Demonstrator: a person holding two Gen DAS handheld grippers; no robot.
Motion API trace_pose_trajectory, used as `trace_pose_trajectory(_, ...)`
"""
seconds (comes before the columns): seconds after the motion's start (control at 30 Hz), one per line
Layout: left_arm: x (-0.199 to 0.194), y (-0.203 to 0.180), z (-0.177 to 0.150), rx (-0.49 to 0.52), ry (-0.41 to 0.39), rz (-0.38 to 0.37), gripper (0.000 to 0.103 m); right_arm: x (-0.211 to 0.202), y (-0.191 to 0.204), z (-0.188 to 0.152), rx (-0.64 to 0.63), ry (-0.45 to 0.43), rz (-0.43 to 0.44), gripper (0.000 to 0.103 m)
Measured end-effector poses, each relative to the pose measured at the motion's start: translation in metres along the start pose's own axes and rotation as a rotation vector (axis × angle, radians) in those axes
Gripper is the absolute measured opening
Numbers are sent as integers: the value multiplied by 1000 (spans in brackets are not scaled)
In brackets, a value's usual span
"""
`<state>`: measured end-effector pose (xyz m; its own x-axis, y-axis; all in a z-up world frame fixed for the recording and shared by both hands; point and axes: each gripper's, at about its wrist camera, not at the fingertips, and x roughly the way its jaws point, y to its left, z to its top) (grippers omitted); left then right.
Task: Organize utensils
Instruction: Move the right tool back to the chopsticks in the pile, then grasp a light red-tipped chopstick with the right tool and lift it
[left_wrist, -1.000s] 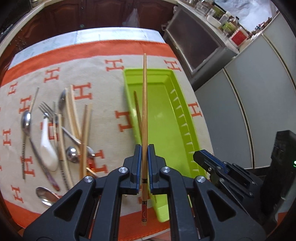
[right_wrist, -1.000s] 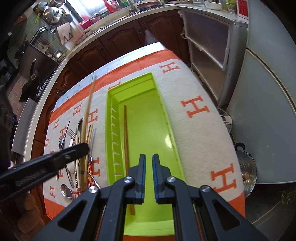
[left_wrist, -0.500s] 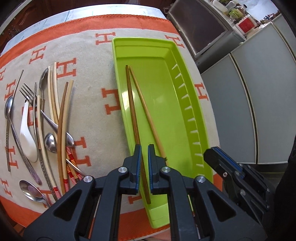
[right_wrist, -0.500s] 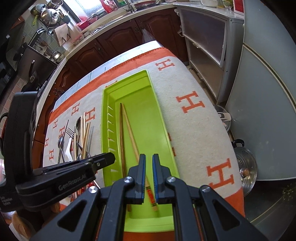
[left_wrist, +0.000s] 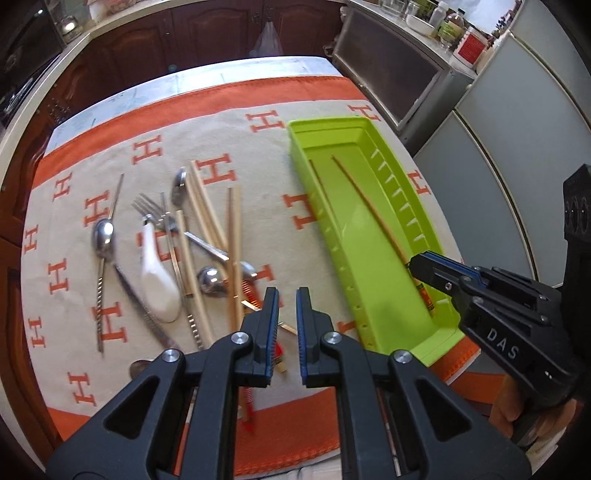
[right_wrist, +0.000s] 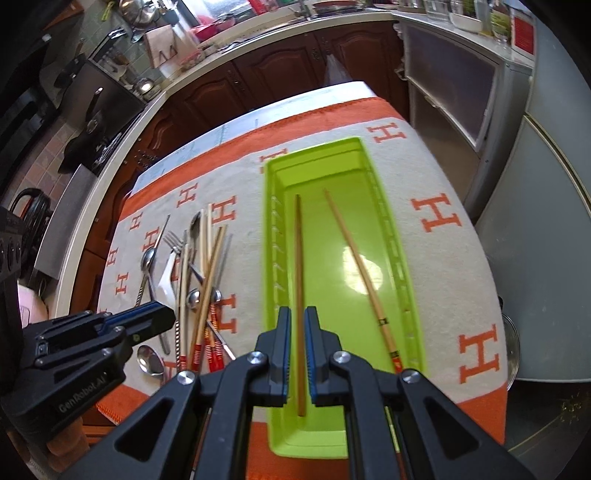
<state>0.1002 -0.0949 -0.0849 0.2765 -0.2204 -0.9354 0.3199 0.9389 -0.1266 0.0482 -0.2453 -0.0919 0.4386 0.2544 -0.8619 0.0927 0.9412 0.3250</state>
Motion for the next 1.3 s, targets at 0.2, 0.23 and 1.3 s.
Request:
trace_pose_trajectory(0.2, -33, 44, -9, -42, -106, 55, 35, 6, 30, 2, -63, 20, 38, 7)
trace_pose_trajectory(0.23, -37, 49, -11, -45, -119, 68, 35, 8, 34, 2, -69, 27, 49, 7)
trace_pose_trajectory(1.3, 42, 119, -50, -170, -67, -14, 35, 118, 90, -7, -101, 129, 102, 11)
